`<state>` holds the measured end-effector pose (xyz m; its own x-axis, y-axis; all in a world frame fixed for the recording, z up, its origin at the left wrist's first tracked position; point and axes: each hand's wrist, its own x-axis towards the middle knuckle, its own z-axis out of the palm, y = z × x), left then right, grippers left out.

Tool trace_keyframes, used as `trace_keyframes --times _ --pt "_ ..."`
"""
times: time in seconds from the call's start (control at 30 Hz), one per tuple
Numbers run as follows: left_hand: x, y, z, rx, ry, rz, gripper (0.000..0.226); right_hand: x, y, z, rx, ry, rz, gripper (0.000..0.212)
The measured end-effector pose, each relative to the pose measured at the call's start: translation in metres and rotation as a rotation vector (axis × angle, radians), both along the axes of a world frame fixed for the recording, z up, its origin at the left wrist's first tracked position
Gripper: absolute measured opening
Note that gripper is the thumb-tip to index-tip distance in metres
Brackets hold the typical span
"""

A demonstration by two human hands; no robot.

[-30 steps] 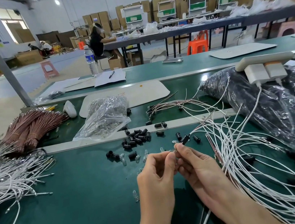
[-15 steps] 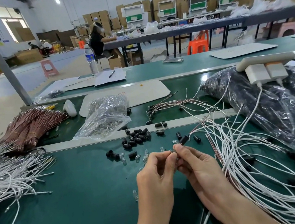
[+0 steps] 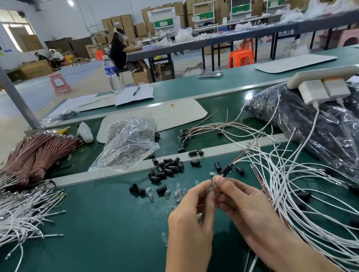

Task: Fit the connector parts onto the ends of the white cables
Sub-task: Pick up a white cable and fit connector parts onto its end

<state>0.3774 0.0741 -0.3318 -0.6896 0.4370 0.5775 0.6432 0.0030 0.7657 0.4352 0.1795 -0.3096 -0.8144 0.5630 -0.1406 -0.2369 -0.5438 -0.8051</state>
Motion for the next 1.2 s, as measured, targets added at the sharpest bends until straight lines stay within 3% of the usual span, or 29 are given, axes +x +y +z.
trace_keyframes --times 0.13,0.27,0.53,0.77,1.0,1.1,1.2 --pt "-0.001 -0.002 -0.003 -0.02 -0.001 0.042 0.019 0.001 -0.001 0.001 0.014 -0.025 0.035 0.01" --pt "-0.002 -0.004 -0.006 -0.062 -0.003 0.093 0.023 0.003 0.001 0.001 0.051 -0.037 0.076 0.02" --pt "-0.003 -0.007 -0.004 -0.123 0.03 0.111 0.028 0.004 0.004 -0.004 0.287 -0.097 0.018 0.029" --pt "-0.004 -0.007 0.004 -0.045 0.003 0.024 0.013 0.004 0.009 -0.004 0.184 -0.043 0.081 0.033" --pt "-0.006 -0.005 -0.006 -0.057 -0.042 0.015 0.013 0.0 0.006 -0.006 -0.052 -0.02 0.068 0.016" --pt "-0.006 -0.005 -0.006 -0.083 -0.003 0.033 0.009 -0.002 0.004 -0.007 -0.091 -0.025 0.053 0.011" --pt "-0.006 -0.005 -0.007 -0.104 0.051 0.05 0.018 -0.002 0.003 -0.008 -0.091 -0.031 0.043 0.009"
